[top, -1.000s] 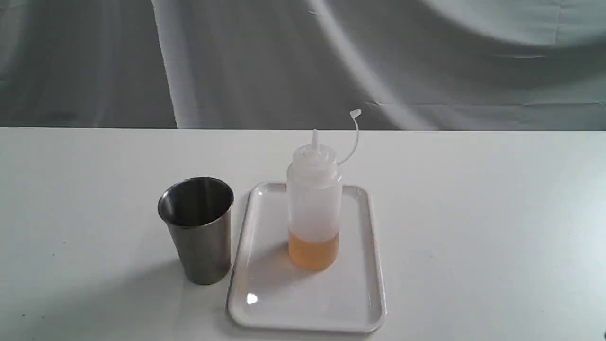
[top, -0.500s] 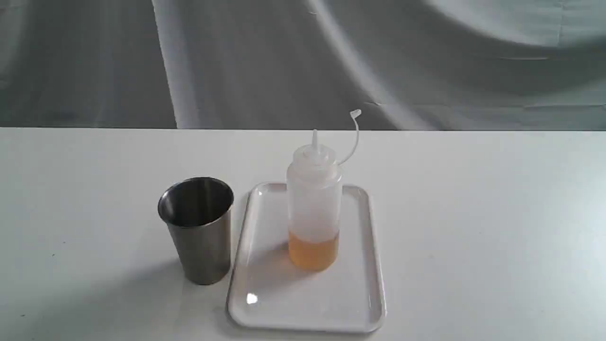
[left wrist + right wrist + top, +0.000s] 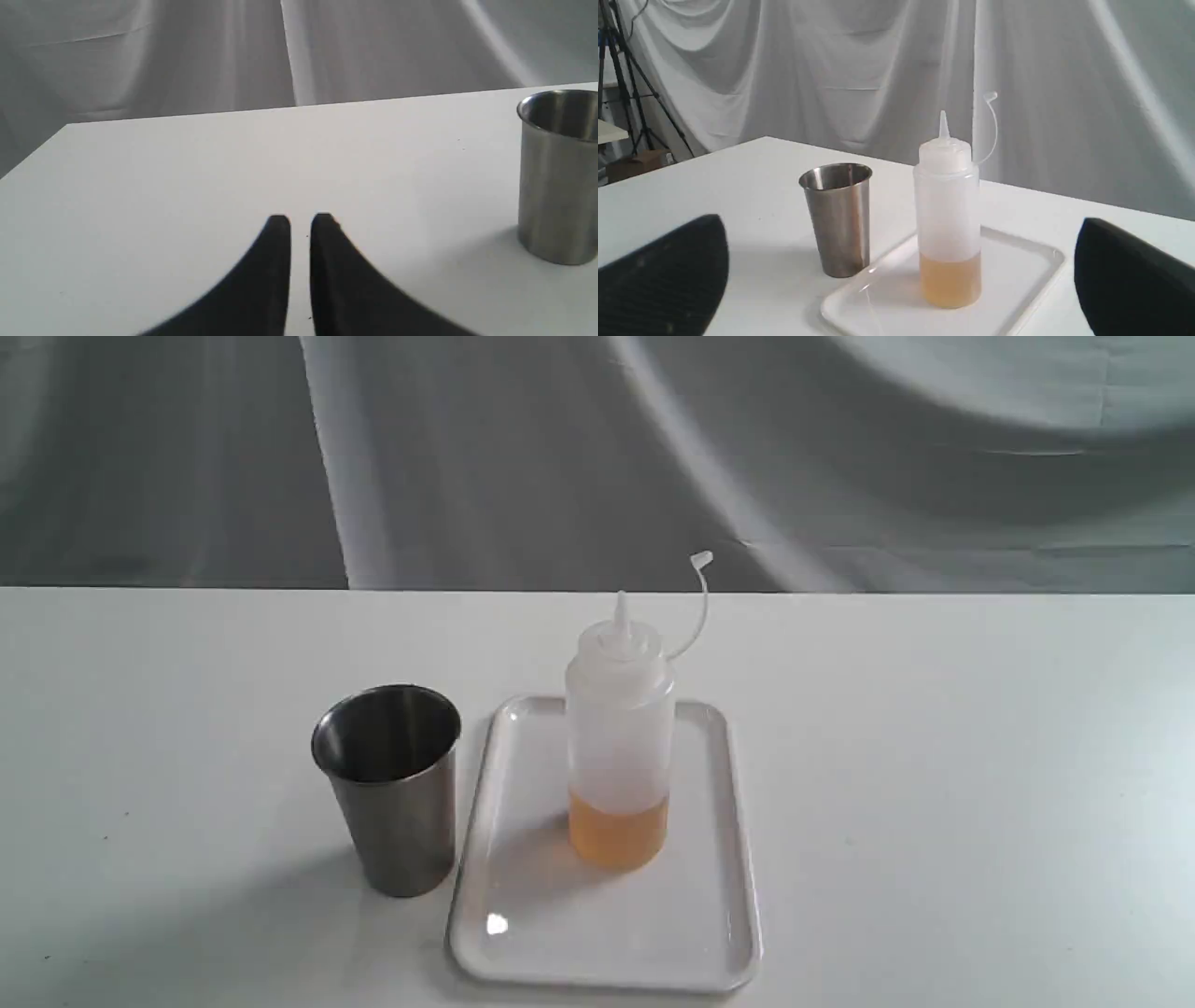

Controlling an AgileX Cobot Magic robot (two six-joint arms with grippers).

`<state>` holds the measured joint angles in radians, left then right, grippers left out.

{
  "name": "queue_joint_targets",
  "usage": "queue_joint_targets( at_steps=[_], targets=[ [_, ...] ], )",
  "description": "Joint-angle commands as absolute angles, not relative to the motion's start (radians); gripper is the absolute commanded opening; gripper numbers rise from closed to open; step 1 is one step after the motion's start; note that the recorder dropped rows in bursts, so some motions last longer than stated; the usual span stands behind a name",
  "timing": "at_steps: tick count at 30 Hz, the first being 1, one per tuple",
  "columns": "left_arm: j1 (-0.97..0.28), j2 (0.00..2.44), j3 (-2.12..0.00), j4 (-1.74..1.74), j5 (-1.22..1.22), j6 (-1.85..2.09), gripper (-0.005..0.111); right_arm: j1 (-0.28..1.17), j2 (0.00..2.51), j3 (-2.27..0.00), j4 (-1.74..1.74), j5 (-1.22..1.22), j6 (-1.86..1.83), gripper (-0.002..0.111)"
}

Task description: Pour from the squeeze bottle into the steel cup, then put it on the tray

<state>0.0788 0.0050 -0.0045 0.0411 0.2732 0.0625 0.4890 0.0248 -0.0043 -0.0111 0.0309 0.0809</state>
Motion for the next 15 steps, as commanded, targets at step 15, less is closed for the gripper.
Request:
queue_joint_targets(
  at_steps=[15],
  targets=[
    [0.076,0.000,0.000,0.044,0.266,0.061,0.008,0.489,0.019,0.000,-0.023,0.016,0.083,0.081]
  ],
)
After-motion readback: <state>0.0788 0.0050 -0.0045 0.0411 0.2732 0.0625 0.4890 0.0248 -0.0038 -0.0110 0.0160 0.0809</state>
